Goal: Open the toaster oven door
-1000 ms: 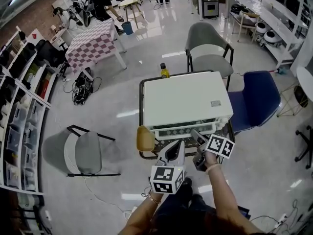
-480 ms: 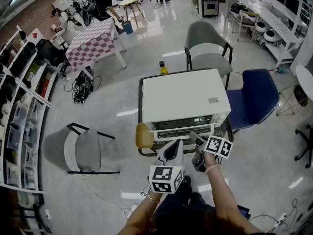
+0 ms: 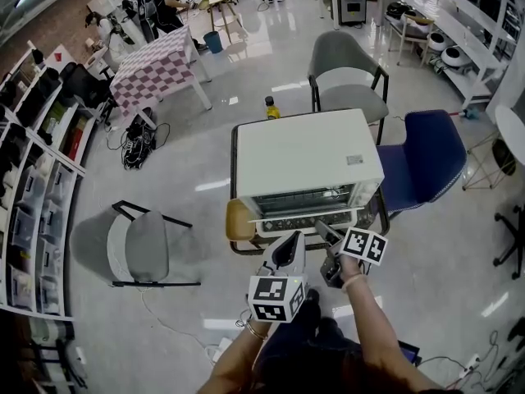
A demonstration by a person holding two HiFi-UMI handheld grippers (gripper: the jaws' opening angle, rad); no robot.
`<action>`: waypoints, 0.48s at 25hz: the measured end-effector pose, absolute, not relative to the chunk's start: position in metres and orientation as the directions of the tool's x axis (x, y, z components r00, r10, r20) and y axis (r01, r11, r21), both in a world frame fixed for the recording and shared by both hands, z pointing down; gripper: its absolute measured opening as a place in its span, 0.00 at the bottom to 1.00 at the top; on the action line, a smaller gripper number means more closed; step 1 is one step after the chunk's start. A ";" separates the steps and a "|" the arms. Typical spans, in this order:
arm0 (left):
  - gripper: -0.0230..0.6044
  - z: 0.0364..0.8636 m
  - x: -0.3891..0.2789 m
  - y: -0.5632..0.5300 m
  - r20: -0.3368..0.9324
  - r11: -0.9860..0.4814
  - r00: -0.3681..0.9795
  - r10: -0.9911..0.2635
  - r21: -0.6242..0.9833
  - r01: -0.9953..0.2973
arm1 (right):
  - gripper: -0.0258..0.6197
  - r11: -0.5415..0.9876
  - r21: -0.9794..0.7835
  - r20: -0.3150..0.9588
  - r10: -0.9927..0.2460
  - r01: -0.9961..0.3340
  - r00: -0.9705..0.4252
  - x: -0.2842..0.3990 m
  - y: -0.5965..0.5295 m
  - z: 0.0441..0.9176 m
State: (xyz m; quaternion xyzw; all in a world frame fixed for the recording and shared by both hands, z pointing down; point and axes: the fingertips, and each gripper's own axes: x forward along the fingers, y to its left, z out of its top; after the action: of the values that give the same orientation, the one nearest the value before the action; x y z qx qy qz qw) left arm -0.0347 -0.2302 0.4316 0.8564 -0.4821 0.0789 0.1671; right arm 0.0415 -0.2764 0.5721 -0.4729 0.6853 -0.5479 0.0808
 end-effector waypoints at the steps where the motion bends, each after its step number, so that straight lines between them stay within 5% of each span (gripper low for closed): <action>1: 0.06 0.432 -0.036 -0.229 0.295 -0.477 0.521 -0.801 0.210 -0.853 | 0.38 -0.049 -0.827 0.410 -0.734 -0.560 -0.541 0.041 -0.274 0.573; 12: 0.06 0.443 -0.037 -0.213 0.310 -0.460 0.507 -0.804 0.215 -0.861 | 0.38 -0.059 -0.825 0.431 -0.709 -0.563 -0.558 0.039 -0.254 0.587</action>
State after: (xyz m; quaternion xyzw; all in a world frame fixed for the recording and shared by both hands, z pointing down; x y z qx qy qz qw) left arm -0.0371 -0.2131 0.4430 0.8505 -0.4895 0.0824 0.1739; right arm 0.0385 -0.2542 0.5867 -0.4656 0.6829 -0.5591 0.0654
